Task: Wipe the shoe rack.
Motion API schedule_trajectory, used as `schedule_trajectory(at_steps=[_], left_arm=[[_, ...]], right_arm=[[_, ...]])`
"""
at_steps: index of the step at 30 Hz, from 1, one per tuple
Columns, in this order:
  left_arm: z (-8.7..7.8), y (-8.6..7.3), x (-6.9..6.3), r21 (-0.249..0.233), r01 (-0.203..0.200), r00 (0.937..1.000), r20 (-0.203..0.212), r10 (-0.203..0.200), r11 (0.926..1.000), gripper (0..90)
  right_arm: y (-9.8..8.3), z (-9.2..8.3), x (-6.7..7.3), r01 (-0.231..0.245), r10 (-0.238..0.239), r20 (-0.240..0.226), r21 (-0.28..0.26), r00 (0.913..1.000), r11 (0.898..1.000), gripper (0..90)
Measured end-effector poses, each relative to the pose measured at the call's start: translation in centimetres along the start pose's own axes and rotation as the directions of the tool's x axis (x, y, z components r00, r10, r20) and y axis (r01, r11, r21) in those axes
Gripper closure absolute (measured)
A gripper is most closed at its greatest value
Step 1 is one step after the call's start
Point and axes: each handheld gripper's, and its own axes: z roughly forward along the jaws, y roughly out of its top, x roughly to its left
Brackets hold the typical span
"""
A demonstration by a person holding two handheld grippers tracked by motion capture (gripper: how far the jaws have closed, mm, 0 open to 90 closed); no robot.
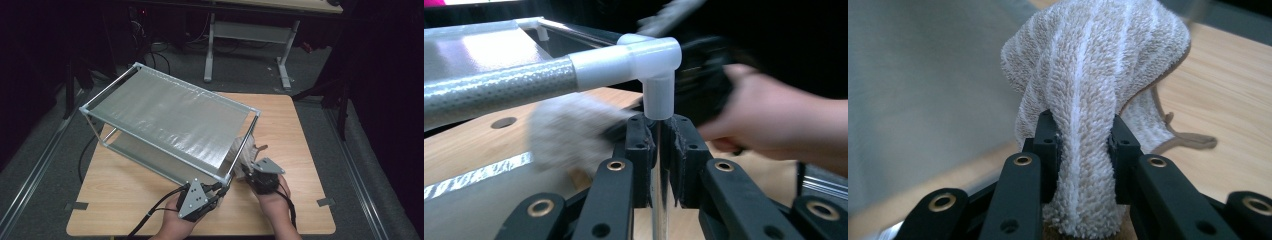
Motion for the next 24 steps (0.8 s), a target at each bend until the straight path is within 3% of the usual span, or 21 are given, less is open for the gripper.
schedule_trajectory(at_steps=[1,2,4,6,13,17,19,21,24], left_arm=[[0.0,0.0,0.0,0.0,0.0,1.0,0.0,0.0,1.0,80.2],[-0.2,0.0,0.0,-0.002,0.002,0.9999,0.014,-0.002,1.0,80.2],[-0.6,-0.1,-0.1,-0.003,0.007,0.9997,0.025,-0.007,1.0,80.4],[-1.1,-0.3,-0.1,-0.004,0.0,0.9997,0.025,0.0,1.0,80.4],[-1.8,-0.4,0.0,-0.006,-0.029,0.9993,0.022,0.029,0.9996,79.9],[-2.4,-0.4,0.3,0.008,-0.028,0.9995,-0.01,0.028,0.9996,79.8],[-2.7,-0.4,0.5,0.014,-0.027,0.9994,-0.021,0.027,0.9995,79.7],[-3.0,-0.5,0.7,0.016,-0.025,0.9993,-0.029,0.025,0.9996,79.6],[-3.6,-0.6,0.9,0.026,-0.021,0.9985,-0.05,0.023,0.9994,79.6]], right_arm=[[0.0,0.0,0.0,0.0,0.0,0.0,0.0,1.0,1.0,72.8],[0.4,1.0,0.3,0.002,-0.001,-0.027,0.03,0.9996,1.0,72.7],[0.6,3.2,1.0,0.028,-0.025,-0.033,0.088,0.9991,0.996,72.8],[-0.3,5.1,1.5,0.037,-0.028,-0.058,0.167,0.9979,0.985,73.7],[-1.0,4.4,1.8,0.064,-0.055,-0.066,0.157,0.9963,0.985,74.3],[-1.2,4.0,1.5,0.057,-0.045,-0.077,0.156,0.996,0.986,74.2],[-1.4,3.7,1.2,0.079,-0.067,-0.081,0.149,0.9944,0.986,74.1],[-1.9,3.1,1.2,0.051,-0.038,-0.085,0.15,0.9957,0.987,74.1],[-2.5,2.4,1.2,0.052,-0.041,-0.081,0.135,0.9958,0.989,74.1]])
